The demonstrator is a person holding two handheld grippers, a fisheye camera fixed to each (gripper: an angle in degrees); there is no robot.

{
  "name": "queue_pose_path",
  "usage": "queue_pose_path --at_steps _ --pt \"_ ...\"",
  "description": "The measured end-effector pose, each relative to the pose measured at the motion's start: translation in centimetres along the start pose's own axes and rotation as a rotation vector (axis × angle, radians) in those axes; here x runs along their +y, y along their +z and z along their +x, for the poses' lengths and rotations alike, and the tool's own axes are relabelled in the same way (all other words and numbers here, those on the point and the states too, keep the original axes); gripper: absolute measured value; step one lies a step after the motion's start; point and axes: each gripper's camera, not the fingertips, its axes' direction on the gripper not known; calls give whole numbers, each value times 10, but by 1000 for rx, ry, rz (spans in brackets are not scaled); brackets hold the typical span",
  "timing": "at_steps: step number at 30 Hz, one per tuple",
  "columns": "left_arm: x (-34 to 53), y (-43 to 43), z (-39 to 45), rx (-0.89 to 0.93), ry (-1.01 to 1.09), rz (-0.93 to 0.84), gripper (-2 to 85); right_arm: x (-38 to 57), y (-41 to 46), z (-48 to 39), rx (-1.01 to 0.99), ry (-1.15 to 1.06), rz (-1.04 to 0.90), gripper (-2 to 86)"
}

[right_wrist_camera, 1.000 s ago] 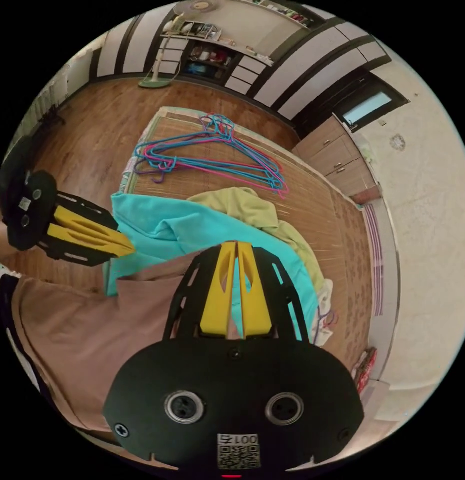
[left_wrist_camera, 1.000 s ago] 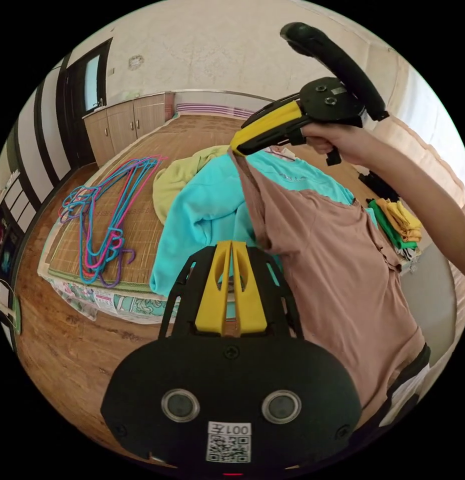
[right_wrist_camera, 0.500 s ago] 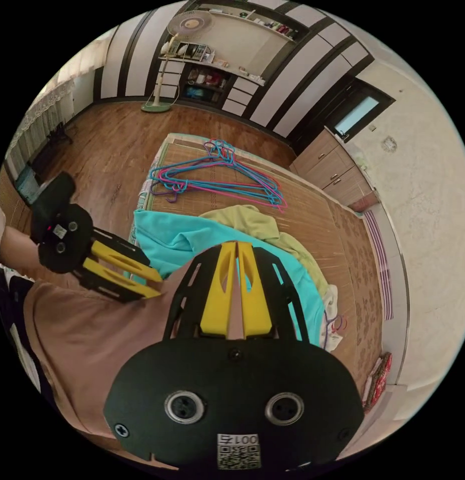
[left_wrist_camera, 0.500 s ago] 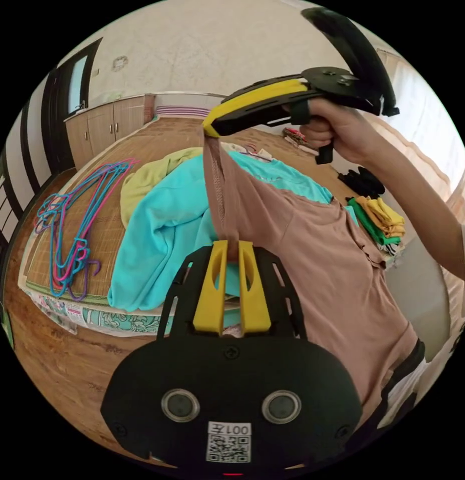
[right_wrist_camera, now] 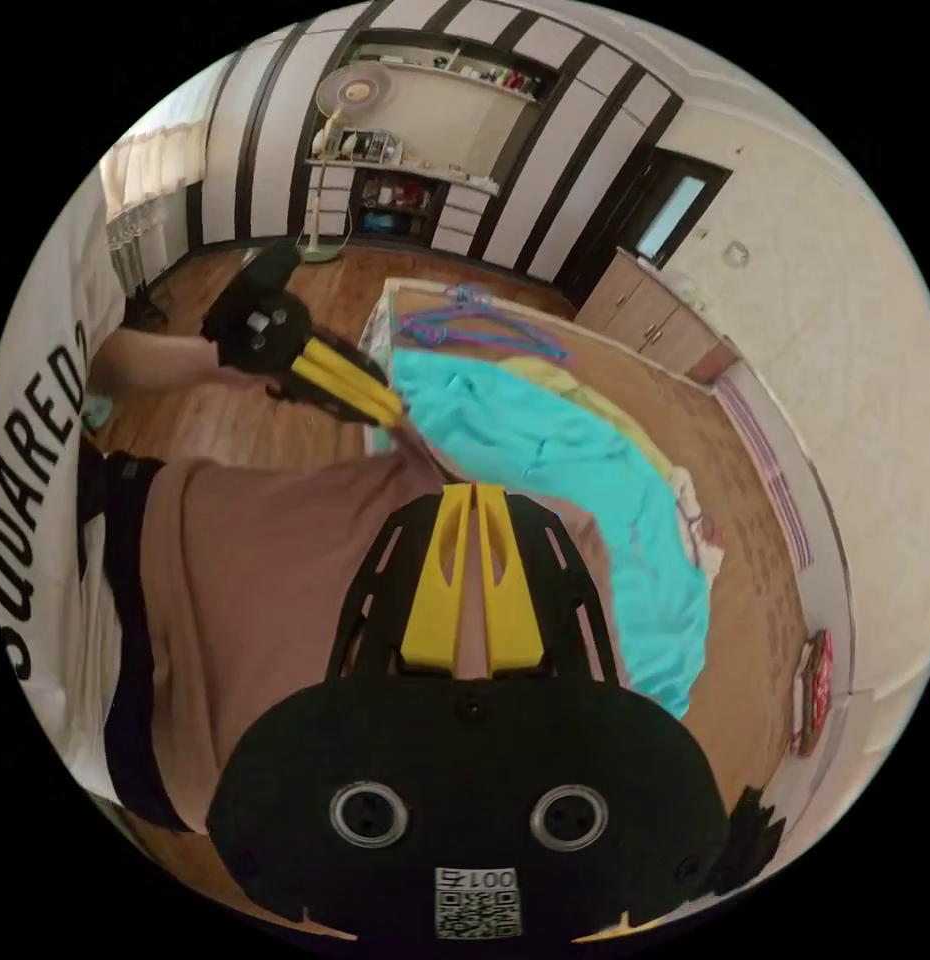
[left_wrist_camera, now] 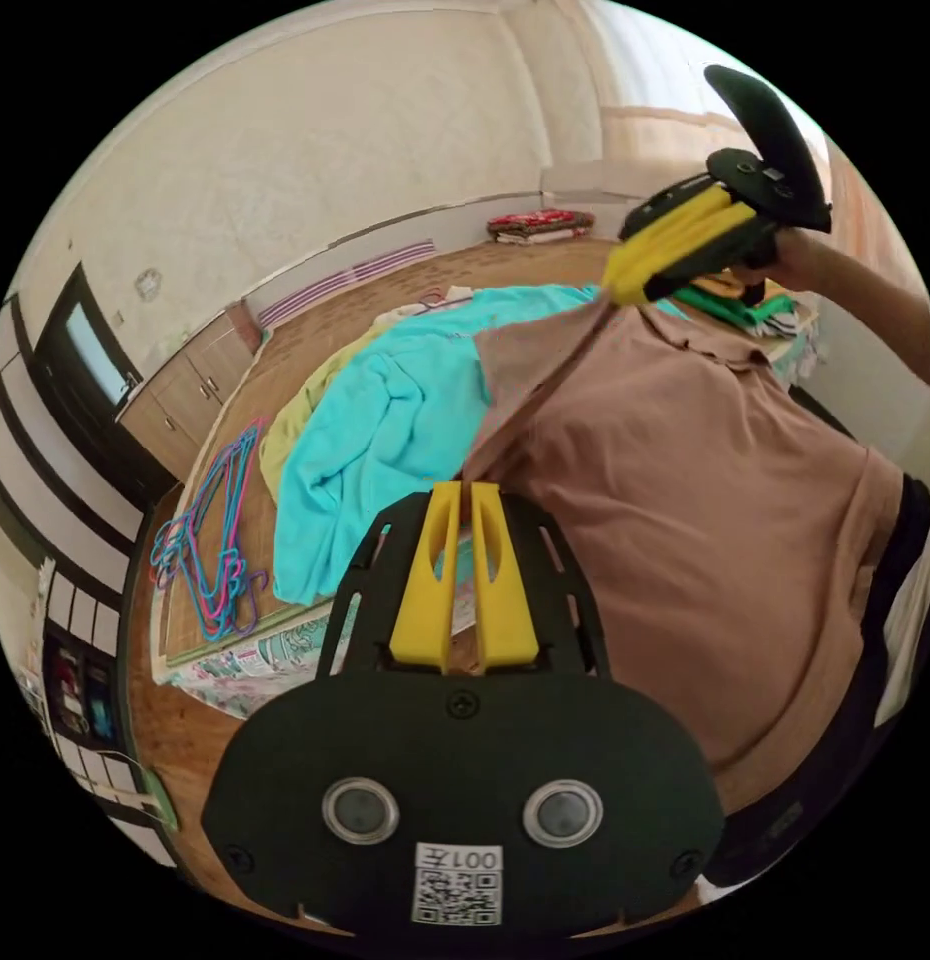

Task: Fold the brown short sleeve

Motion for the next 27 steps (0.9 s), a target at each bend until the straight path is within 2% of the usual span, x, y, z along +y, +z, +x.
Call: queue_pose_path --at_steps 6,10,13,18,22,24,27 --pt "13 1 34 -15 17 -113 33 61 29 -26 -160 53 -229 17" --pt "20 -3 37 -27 0 -124 39 75 17 2 -122 156 -154 24" --pt "15 6 40 -36 13 -143 47 81 27 41 -37 325 -91 42" --pt "-2 25 45 14 50 -113 34 84 89 105 -71 565 -91 85" --pt "-9 35 53 17 115 -129 31 82 134 127 -79 623 -163 82" --pt "-8 42 60 28 143 -141 9 83 157 130 -83 599 -211 48" --pt "-3 42 66 11 141 -147 -6 87 164 126 -57 569 -185 25"
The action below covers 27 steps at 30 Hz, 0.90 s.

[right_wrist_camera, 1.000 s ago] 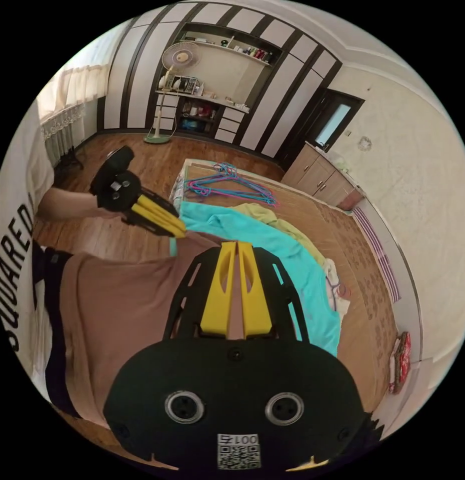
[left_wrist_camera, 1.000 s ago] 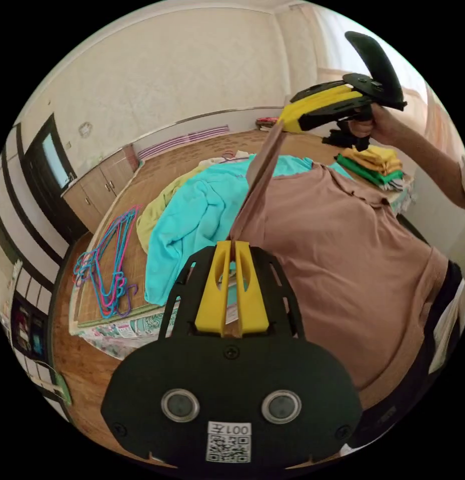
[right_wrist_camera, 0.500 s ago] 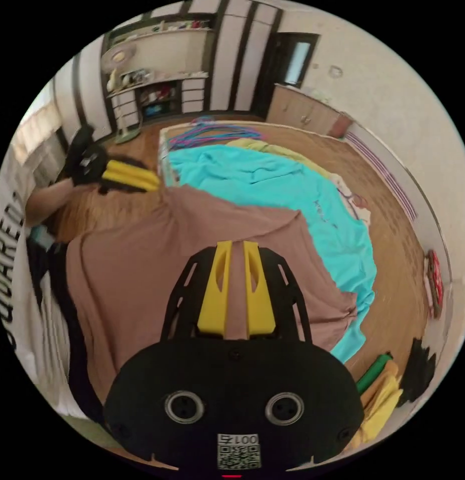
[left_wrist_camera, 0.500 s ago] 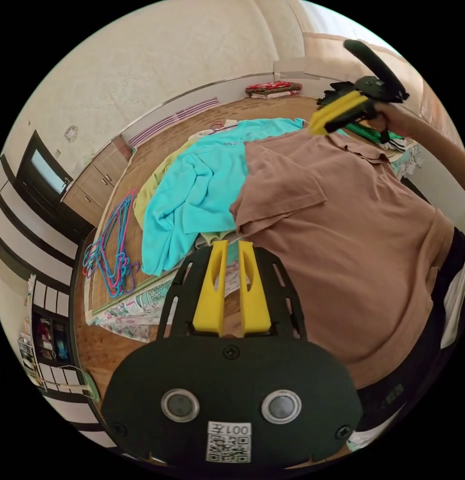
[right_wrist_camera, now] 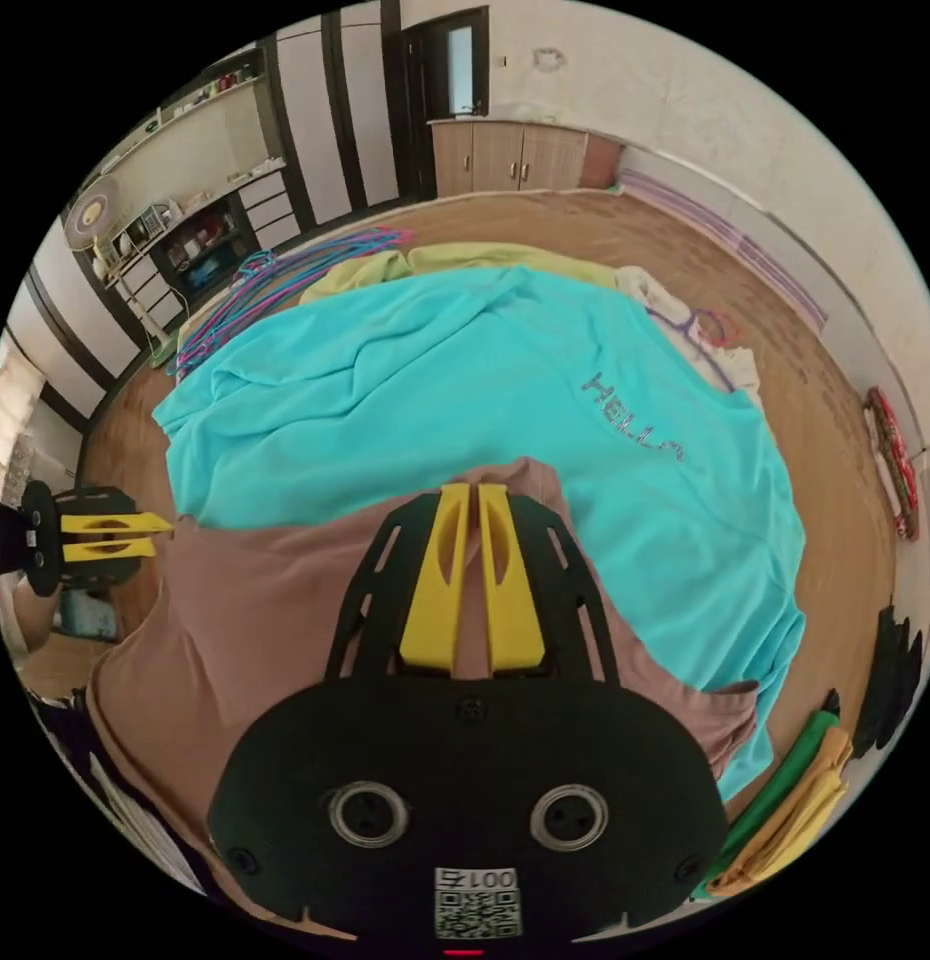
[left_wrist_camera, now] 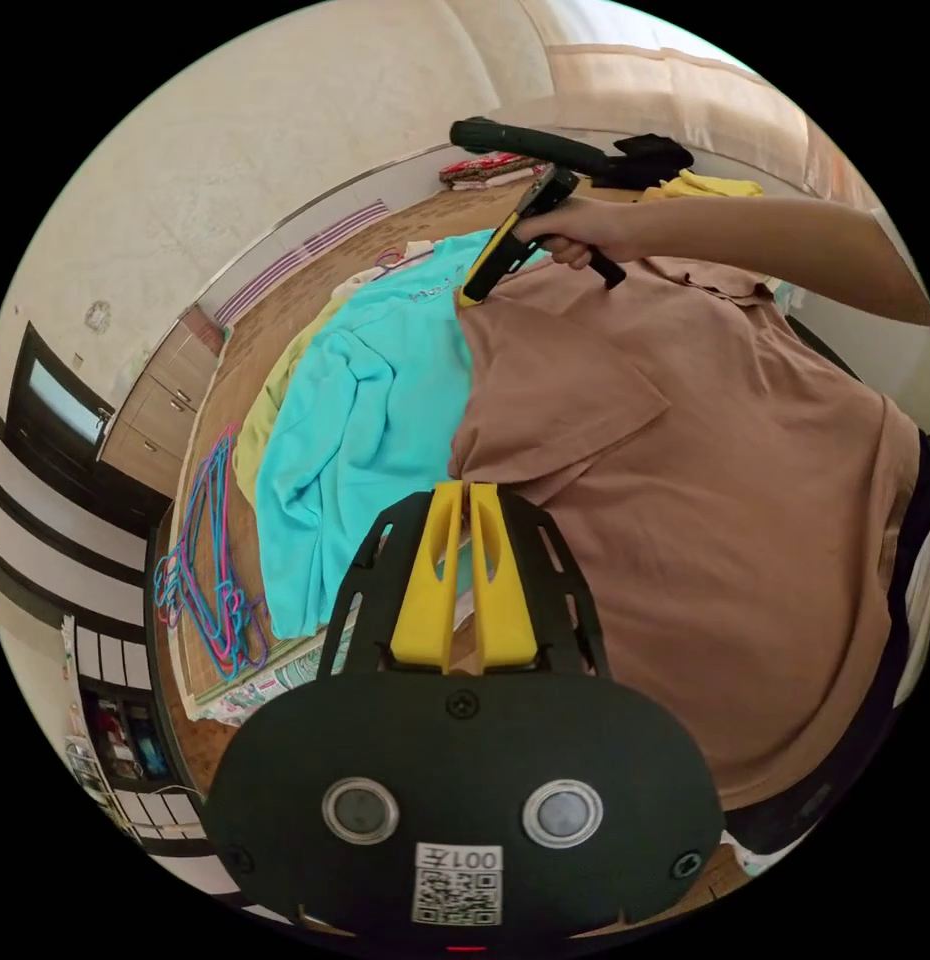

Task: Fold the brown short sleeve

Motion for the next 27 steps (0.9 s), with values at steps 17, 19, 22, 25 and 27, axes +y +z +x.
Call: queue_pose_path --at_steps 17,19,22,25,27 --pt "58 -17 28 98 -160 -105 29 101 -56 12 175 -64 30 64" --pt "76 -21 34 143 -148 -157 41 151 -89 8 182 -52 40 67" --pt "103 -41 51 250 -65 -195 51 242 -125 -10 114 -69 -32 77" --pt "118 -76 74 316 68 -193 51 321 -141 -46 2 -102 -165 97" --pt "119 -94 93 334 166 -195 53 367 -139 -76 -54 -124 -242 115"
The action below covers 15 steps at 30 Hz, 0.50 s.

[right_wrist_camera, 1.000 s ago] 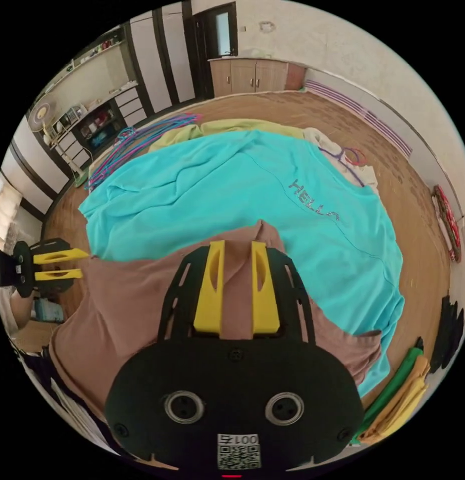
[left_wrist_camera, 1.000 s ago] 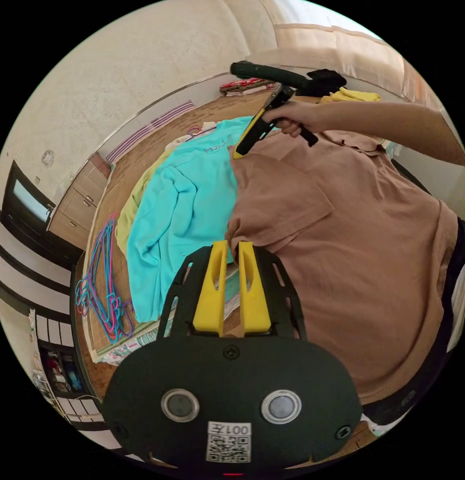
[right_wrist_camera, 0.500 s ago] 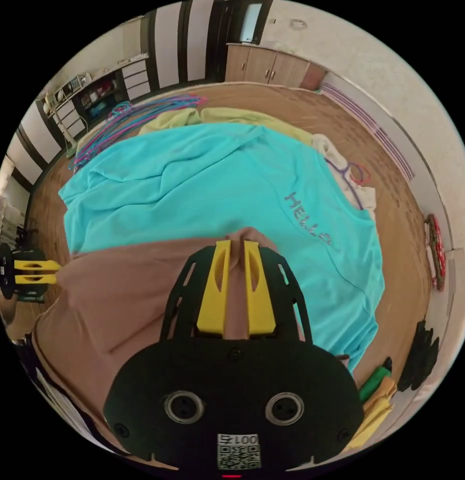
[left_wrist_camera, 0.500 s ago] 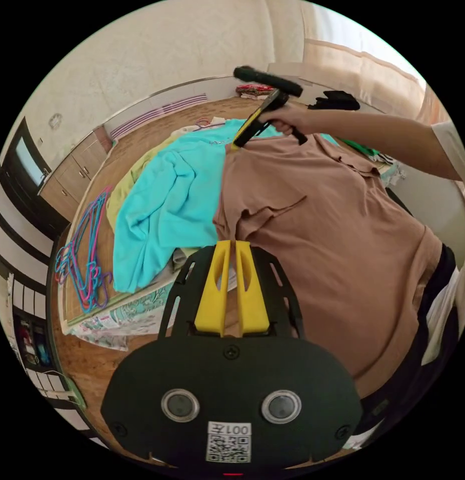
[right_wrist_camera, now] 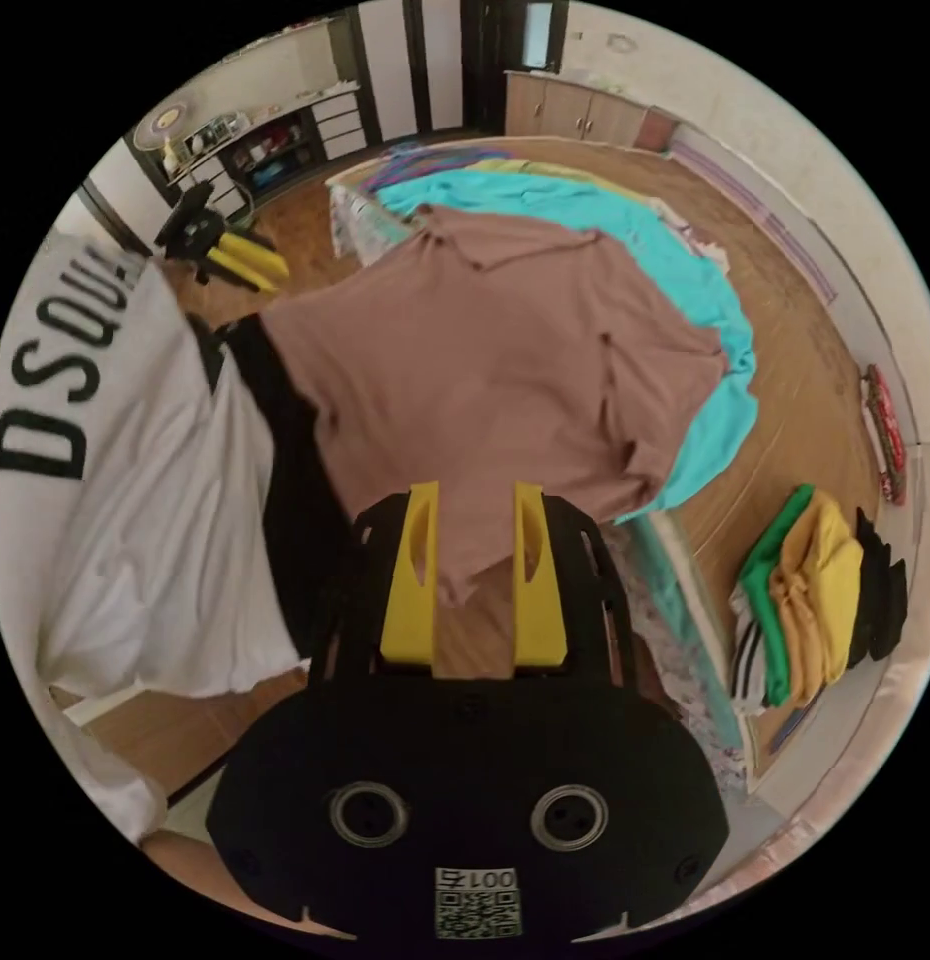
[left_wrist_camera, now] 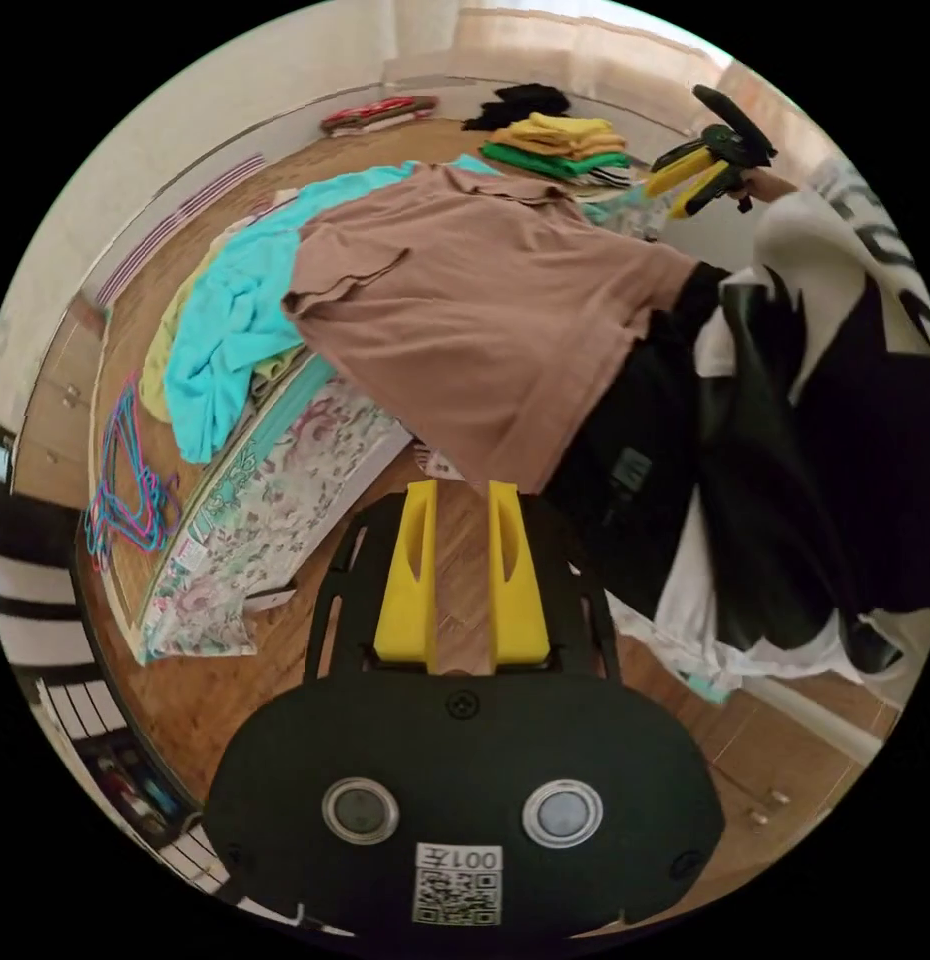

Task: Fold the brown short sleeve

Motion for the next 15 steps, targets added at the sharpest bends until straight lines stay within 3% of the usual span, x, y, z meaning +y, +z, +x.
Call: queue_pose_path --at_steps 4,7,11,15 --pt "-11 3 32 41 163 -29 58 28 35 -18 -91 -28 -39 125" --pt "-19 12 57 -50 282 -103 55 41 55 -10 -161 -28 -29 112" --pt "-22 21 78 -114 301 -135 5 65 67 4 -296 -18 1 39" --pt "-17 19 94 -216 290 -171 -8 87 66 -6 -136 -3 44 16"
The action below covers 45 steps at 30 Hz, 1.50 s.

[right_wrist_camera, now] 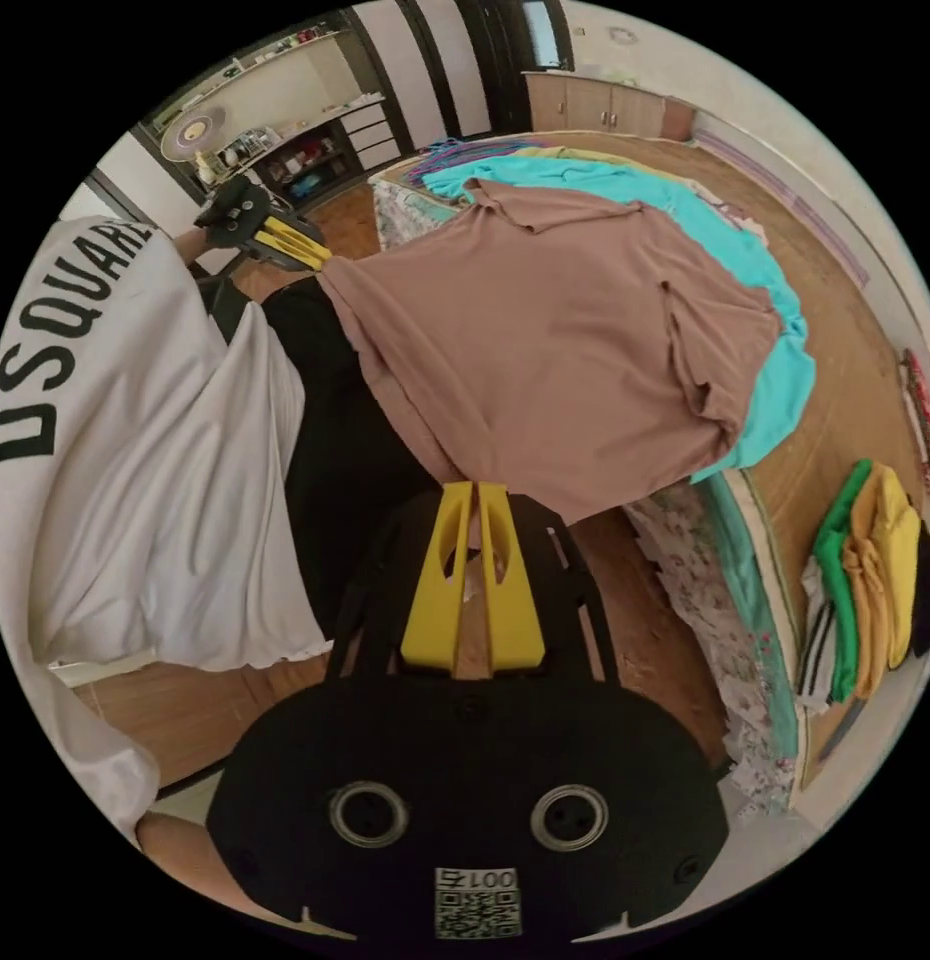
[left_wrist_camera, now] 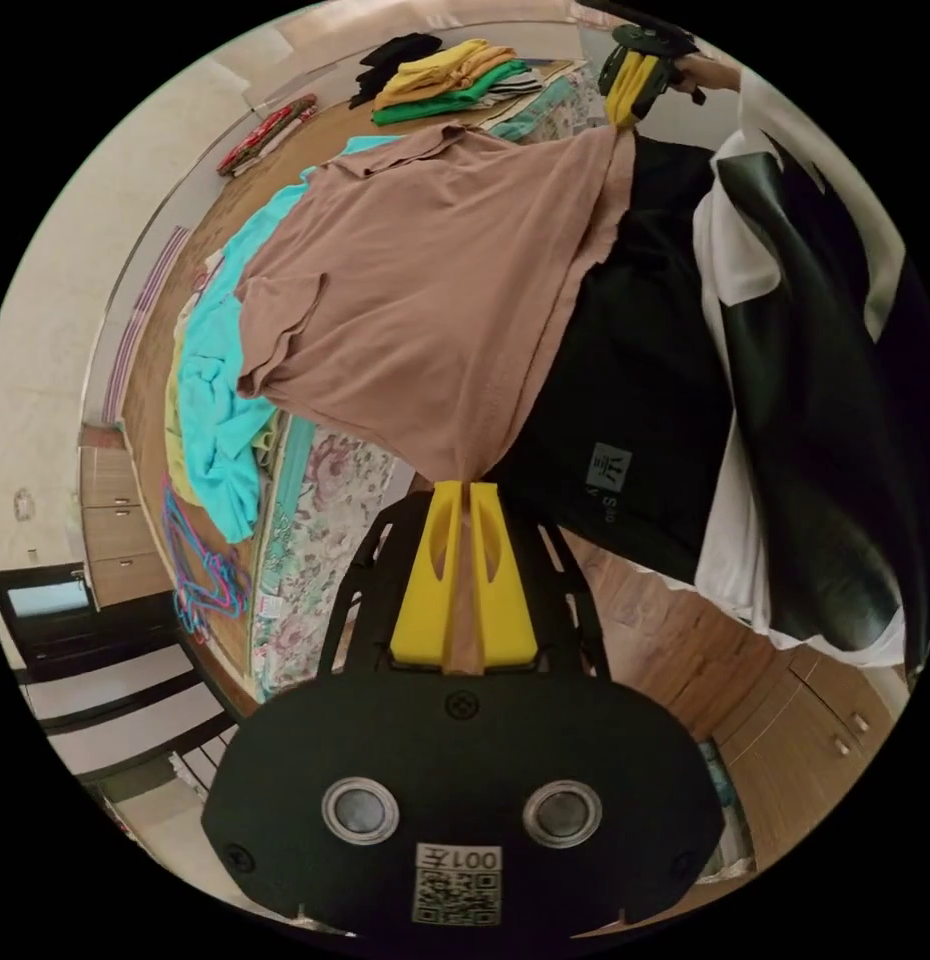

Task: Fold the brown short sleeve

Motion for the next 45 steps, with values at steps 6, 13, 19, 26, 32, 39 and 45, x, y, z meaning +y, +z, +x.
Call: queue_pose_path --at_steps 6,13,19,26,32,39,45 --pt "19 -22 5 -53 -108 13 -10 36 -3 -16 51 48 42 9" --pt "23 -12 28 -71 -121 -38 -9 74 43 -16 58 137 -53 27" --pt "22 -17 36 -92 -129 -32 -9 81 74 -12 162 129 -43 56" --pt "21 -25 46 -111 -117 -50 -9 85 119 10 112 67 -92 38" --pt "20 -28 51 -127 -130 -77 -10 113 121 8 265 109 -86 20" --pt "15 -31 46 -129 -151 -83 -10 177 72 7 246 352 144 13" --pt "9 -28 45 -168 -141 -117 -10 215 108 10 81 399 24 8"
